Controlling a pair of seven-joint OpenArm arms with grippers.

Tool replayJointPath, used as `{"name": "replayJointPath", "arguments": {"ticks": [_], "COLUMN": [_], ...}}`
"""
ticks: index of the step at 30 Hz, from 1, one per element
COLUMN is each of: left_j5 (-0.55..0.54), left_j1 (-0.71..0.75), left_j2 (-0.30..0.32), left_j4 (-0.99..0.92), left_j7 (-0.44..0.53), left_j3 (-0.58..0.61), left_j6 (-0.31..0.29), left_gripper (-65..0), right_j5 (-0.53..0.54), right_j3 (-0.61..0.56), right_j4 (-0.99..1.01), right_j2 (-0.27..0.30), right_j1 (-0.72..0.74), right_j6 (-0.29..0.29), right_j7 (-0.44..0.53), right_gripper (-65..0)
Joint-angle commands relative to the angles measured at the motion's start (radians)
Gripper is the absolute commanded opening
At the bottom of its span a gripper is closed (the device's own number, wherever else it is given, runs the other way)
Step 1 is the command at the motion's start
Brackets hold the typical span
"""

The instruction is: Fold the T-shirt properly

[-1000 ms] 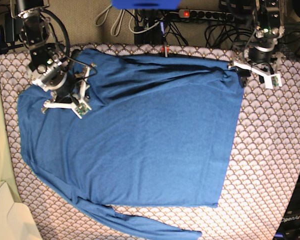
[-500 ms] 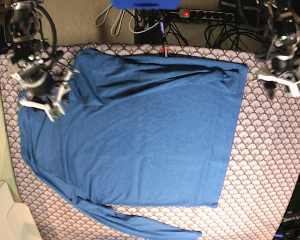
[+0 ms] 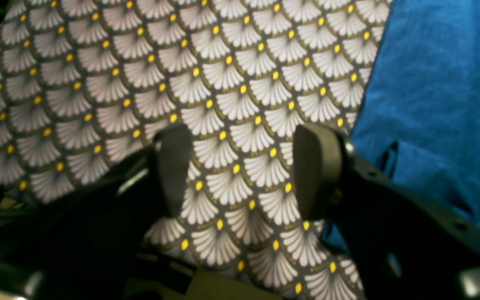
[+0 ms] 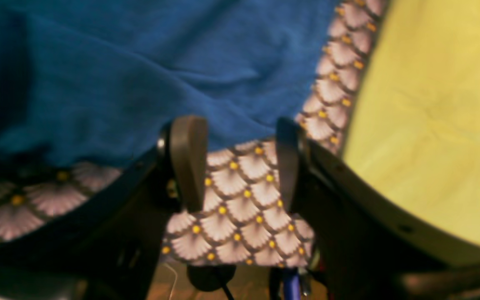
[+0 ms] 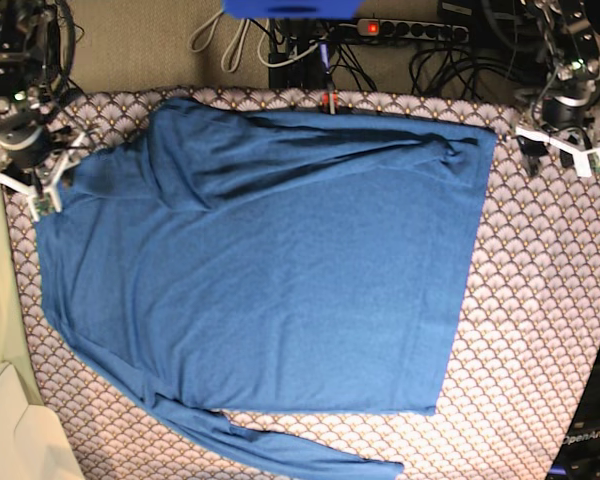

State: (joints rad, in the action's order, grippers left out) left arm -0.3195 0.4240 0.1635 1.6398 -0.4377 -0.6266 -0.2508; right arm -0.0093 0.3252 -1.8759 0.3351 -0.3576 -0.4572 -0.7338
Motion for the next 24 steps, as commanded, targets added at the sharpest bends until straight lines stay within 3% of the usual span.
{"name": "replayJointPath", "arguments": {"ticks": [1,8,14,24], "left_j5": [-0.008,-0.008,-0.008,-0.002], "left_j1": [-0.009,-0.004,0.037,0.095], "left_j2": [0.009,0.006,-0.058,0.017], "left_j4": [0.017,0.015,0.026,0.081], "left_j7": [0.027,0.027,0.027,0.029], "left_j3": [-0.005,0.003,0.027,0.182], "left_j6": [0.003,-0.002,-0.005,-0.006], "left_gripper": [-26.8,-26.9,-26.6,-26.9], "right_j5": [0.002,0.002,0.004,0.004], "right_j3": [0.013,0.018,0.018,0.019], "right_j4": [-0.014,0.0,0.091,0.134], "right_j2": [0.015,0.011,0.009,0.011], "right_j1": [0.005,0.004,0.004,0.007], "right_j6": [-0.002,-0.002,-0.002,-0.002], "right_j7": [0.016,0.016,0.033,0.081], "right_gripper": [-37.3,-37.3,-37.3,-37.3]}}
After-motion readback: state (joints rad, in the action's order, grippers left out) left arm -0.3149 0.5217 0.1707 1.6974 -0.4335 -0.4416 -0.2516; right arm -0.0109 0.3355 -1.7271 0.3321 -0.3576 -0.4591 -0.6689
